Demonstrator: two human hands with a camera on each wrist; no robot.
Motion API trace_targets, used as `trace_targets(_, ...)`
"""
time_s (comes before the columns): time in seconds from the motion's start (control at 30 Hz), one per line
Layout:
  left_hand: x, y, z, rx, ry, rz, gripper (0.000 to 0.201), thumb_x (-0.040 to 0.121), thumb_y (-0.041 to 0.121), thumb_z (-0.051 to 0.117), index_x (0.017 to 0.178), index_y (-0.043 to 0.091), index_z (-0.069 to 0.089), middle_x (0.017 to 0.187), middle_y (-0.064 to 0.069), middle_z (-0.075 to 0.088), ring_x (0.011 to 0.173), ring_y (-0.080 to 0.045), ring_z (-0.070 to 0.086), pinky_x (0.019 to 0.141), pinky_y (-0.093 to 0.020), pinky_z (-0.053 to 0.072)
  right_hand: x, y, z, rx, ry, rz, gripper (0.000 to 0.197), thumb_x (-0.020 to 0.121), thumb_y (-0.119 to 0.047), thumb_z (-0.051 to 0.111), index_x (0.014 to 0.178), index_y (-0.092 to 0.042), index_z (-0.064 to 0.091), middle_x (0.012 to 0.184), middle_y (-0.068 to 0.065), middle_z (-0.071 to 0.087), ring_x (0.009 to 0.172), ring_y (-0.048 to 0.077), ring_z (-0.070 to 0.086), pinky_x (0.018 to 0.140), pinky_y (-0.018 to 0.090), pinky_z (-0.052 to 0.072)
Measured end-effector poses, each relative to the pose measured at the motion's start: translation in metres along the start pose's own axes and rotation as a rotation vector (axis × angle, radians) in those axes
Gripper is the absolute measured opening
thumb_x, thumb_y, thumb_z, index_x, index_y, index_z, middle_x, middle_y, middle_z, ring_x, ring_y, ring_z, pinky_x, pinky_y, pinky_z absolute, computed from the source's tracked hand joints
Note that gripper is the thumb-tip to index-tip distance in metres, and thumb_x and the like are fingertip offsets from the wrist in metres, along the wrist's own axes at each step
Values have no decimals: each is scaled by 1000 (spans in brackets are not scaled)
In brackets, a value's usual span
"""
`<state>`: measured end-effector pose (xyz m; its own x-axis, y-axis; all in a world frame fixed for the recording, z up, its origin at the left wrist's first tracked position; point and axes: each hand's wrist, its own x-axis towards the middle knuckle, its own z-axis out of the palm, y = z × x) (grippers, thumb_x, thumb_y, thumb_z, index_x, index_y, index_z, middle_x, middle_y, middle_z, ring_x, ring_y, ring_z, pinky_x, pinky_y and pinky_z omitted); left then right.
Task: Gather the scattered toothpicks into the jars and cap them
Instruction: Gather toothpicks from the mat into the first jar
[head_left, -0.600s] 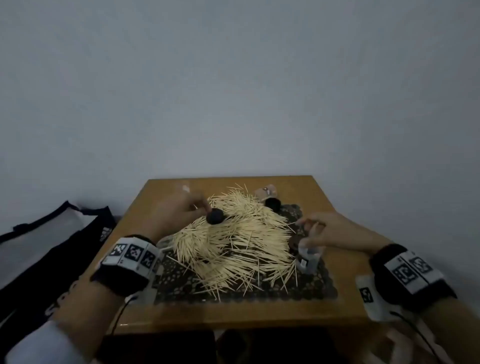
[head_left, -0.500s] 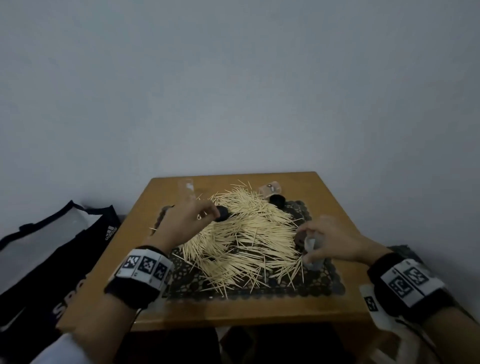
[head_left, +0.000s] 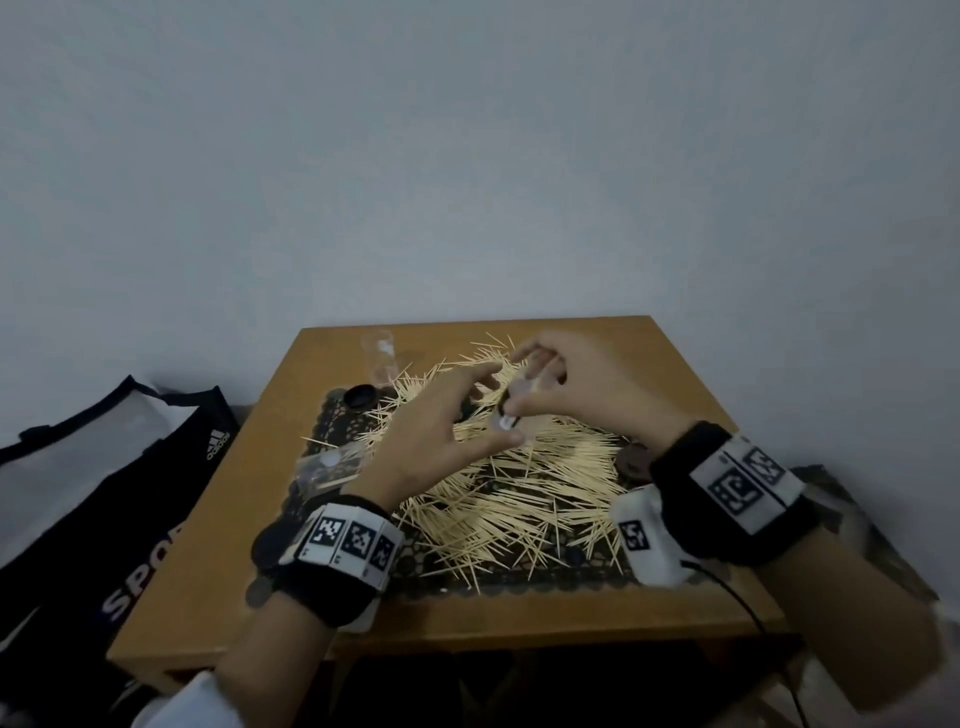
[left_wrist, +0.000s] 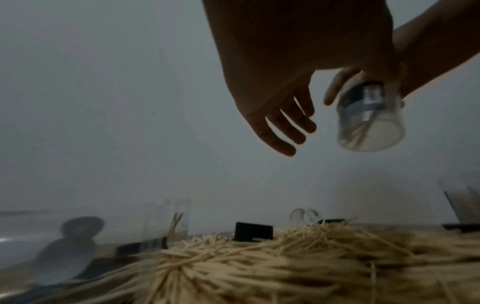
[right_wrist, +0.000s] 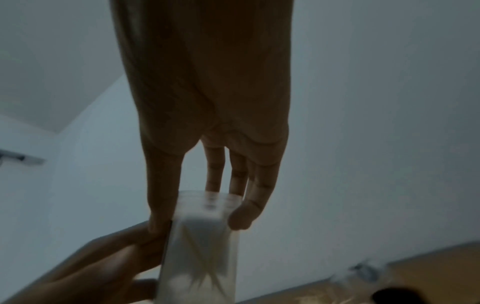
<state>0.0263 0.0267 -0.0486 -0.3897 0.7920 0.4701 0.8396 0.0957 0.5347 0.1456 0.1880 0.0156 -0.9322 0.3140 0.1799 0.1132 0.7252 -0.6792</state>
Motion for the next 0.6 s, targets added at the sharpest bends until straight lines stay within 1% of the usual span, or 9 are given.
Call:
trace_targets(0.07,4,-2,5,-40,33,5,70,81,67,58,138,28,45,109,13,62,90,-2,59,74,-26,52,10,-8,10,50,-24,-32,51,66,-43,83,110,-28,61,101,-12,63,89,5,60,72,24,47)
trace_targets(0.13,6,-7,8,-70,95,-13,56,86,64,56,128,27,51,105,11,64,88,-8,62,72,-34,53,18,-11,13,161,-52,-34,53,72,-41,80,117,-26,57,106,-10,63,91,7,62,70,25,52)
trace_targets(0.17,7,-10,7,-71,138,-33,50,87,63,55,120,27,54,100,11,64,84,-9,61,69,-33,52,22,-8,13,246,-49,-14,52,78,-41,75,122,-25,54,109,-8,62,95,8,63,69,25,54)
trace_targets(0.23,8,-13,6,-54,216,-84,42,89,61,55,112,26,53,94,13,60,78,-6,57,64,-20,47,29,9,14,304,14,66,42,91,-40,61,128,-24,50,113,-8,59,107,13,59,74,28,55)
trace_targets(0.3,11,-16,7,-31,260,-167,36,91,52,57,112,24,50,93,18,54,77,1,53,63,-11,43,36,33,18,64,37,127,35,94,-33,57,128,-24,52,112,-11,55,118,19,52,92,38,51)
trace_targets(0.4,15,-24,12,-27,263,-240,33,93,46,60,112,22,48,92,18,52,78,0,56,63,-16,44,38,55,35,-398,-275,150,53,89,-28,66,137,-19,47,136,-1,49,129,21,45,105,39,42)
trace_targets(0.43,17,-27,14,-31,252,-252,37,92,48,60,114,20,48,93,15,55,79,-4,58,65,-22,47,38,58,41,-499,-354,148,63,87,-33,68,142,-18,41,144,1,44,131,20,42,106,40,41)
trace_targets(0.5,17,-36,17,-26,224,-256,45,92,50,60,119,16,49,99,7,60,81,-9,61,68,-27,50,40,61,49,-609,-390,131,74,84,-39,70,146,-18,35,147,2,41,131,21,42,104,41,41)
trace_targets(0.6,19,-40,20,39,155,-261,50,91,50,60,124,13,49,101,2,63,82,-12,61,65,-22,46,48,66,56,-667,-352,87,62,85,-34,68,139,-17,43,137,2,47,123,21,48,96,38,46)
